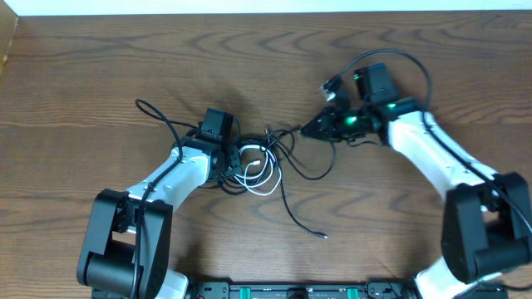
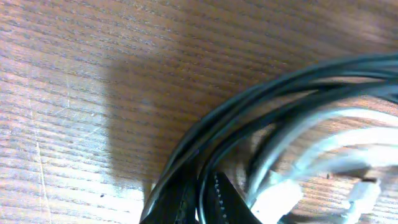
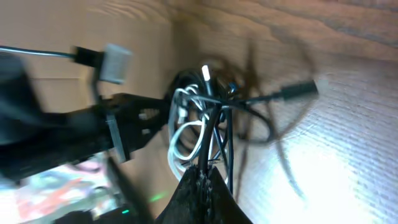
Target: Untangle cables
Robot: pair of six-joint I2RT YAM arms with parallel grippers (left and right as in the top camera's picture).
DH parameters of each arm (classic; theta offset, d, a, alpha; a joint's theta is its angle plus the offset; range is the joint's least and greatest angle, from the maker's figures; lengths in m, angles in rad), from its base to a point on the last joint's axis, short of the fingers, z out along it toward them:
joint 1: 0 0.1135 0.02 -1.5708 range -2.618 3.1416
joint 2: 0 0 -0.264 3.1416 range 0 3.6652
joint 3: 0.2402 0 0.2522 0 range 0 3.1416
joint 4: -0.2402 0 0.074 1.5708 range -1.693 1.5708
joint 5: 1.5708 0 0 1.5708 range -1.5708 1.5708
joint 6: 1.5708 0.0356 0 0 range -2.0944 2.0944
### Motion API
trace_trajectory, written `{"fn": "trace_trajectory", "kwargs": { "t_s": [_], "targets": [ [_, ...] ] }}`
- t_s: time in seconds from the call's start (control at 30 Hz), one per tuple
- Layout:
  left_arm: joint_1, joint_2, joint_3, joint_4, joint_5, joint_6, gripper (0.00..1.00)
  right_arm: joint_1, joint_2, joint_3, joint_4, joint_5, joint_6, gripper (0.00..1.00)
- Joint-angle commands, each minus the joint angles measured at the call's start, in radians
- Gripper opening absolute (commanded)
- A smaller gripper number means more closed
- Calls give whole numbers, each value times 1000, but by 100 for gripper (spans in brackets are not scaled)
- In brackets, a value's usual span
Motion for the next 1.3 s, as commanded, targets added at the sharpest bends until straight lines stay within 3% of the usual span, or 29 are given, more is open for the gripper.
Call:
{"fn": "trace_trajectory", "kwargs": {
  "t_s": [0.0, 0.33, 0.47, 0.63, 0.87, 1.03, 1.27],
  "targets": [
    [6, 54, -52, -25, -38, -1, 13, -77, -105, 10, -26, -172, -55, 1],
    [6, 54, -52, -23, -39, -1, 13, -201, -197, 10, -83, -483, -203, 1],
    [6, 54, -52, 16, -39, 3, 13, -201, -197, 10, -119, -483, -251, 1],
    [6, 54, -52, 156, -39, 2, 13, -201, -196, 10, -226, -326, -286, 1],
    [13, 54, -52, 296, -39, -38, 13, -201, -197, 10, -390, -475, -609, 1],
    [86, 54, -52, 285, -39, -164, 13, -214, -197, 10, -420, -466, -654, 1],
    [283, 54, -52, 194, -27, -186, 13, -279, -197, 10, -483, -465, -654, 1]
  ]
}}
